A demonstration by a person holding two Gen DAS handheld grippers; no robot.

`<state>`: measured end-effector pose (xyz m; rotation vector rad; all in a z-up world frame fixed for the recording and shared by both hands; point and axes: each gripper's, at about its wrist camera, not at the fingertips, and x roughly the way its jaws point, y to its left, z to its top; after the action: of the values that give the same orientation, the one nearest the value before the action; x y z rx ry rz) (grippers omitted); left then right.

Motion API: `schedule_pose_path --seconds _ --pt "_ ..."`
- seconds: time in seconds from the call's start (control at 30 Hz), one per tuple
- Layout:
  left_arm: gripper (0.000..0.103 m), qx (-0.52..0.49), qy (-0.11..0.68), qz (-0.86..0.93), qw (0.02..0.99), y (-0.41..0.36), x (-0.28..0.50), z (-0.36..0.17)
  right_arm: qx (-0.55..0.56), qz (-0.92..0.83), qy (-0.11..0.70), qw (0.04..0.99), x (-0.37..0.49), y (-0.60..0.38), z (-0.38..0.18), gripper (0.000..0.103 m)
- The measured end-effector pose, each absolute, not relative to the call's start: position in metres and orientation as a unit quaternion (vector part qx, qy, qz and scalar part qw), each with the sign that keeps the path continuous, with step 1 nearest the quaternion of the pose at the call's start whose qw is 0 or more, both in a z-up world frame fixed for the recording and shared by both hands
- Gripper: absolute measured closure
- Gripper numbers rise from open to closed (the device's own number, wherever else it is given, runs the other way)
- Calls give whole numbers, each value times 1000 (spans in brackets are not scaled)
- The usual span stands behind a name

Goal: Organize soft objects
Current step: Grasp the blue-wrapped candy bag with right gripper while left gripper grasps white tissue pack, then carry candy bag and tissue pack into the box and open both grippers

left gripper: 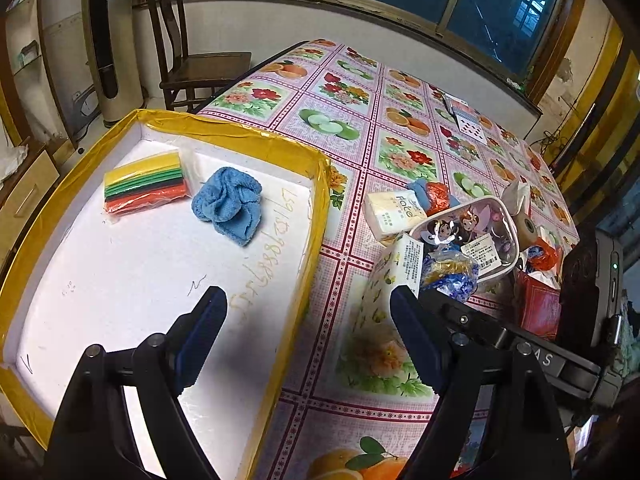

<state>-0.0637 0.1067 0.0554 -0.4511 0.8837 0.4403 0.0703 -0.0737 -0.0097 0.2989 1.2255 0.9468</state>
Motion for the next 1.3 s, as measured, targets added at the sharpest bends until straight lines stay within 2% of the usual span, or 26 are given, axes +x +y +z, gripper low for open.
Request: schedule_pose_path --seconds 0.17,0.4,0.67,0.73,0.77,0.8,0.87,1.3 --pt "19 -218 425 186 859 96 -46 57 145 423 541 712 64 -104 -2 69" --pt "19 -153 470 173 852 68 -11 45 155 422 543 709 66 -125 -3 69" --pt "19 -130 489 159 847 66 0 32 181 442 524 706 65 -147 11 69" --pt "31 -131 491 157 847 65 1 31 185 441 525 704 67 -151 11 69" --pt "52 -133 498 156 843 65 1 29 188 439 525 704 68 -154 11 69" --pt "67 -136 506 154 838 65 2 26 193 438 526 703 67 -157 9 69" --pt "80 -130 516 149 834 62 2 22 204 439 528 698 69 -162 7 69" --pt "83 -139 479 122 858 62 -16 40 205 455 512 699 57 -158 29 69"
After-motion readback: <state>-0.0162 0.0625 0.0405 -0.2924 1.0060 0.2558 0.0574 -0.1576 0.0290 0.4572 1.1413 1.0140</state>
